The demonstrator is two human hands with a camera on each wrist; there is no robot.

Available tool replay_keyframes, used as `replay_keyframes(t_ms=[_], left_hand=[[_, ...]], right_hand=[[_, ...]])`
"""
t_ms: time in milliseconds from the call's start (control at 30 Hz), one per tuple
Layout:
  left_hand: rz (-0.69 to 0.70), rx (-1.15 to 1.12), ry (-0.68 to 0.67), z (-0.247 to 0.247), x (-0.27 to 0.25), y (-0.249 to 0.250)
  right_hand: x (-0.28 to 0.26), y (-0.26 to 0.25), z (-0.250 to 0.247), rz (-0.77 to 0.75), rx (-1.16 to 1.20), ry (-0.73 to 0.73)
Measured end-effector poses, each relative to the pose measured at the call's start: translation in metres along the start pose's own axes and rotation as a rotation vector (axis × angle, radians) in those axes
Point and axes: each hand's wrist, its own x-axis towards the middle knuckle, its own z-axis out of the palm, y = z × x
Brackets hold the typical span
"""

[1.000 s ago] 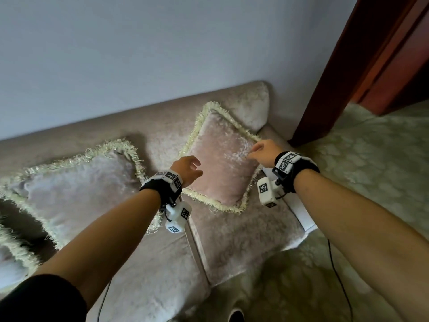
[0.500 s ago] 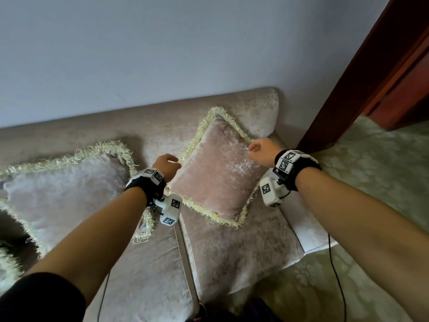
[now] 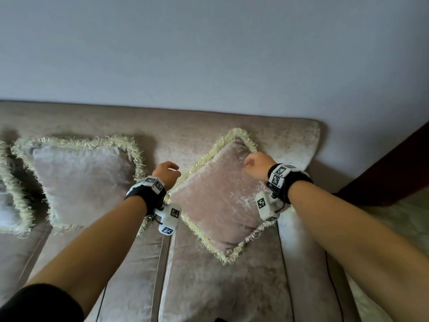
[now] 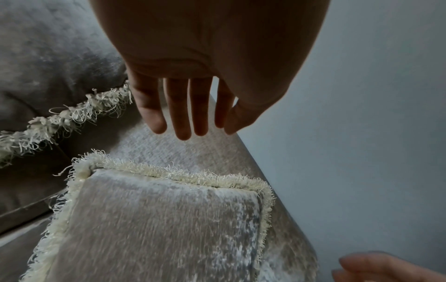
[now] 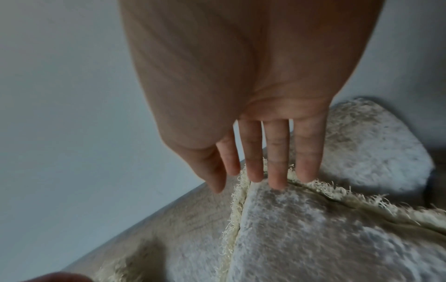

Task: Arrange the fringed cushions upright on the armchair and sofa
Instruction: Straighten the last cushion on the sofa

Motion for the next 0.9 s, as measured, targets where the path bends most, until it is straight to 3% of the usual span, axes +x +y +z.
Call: replay_keyframes(t_ms=[367,900], left_hand=[[-0.114,-0.068,0.051,0.047,0.027,-0.013],[-0.206,0.115,-0.081,0.094,0.132,-0.049]], right_hand=[[0.082,0.02,0.005,-0.034,0.015,-0.037],[0.191,0.022,0.041,-0.076,-0.03,0.053]])
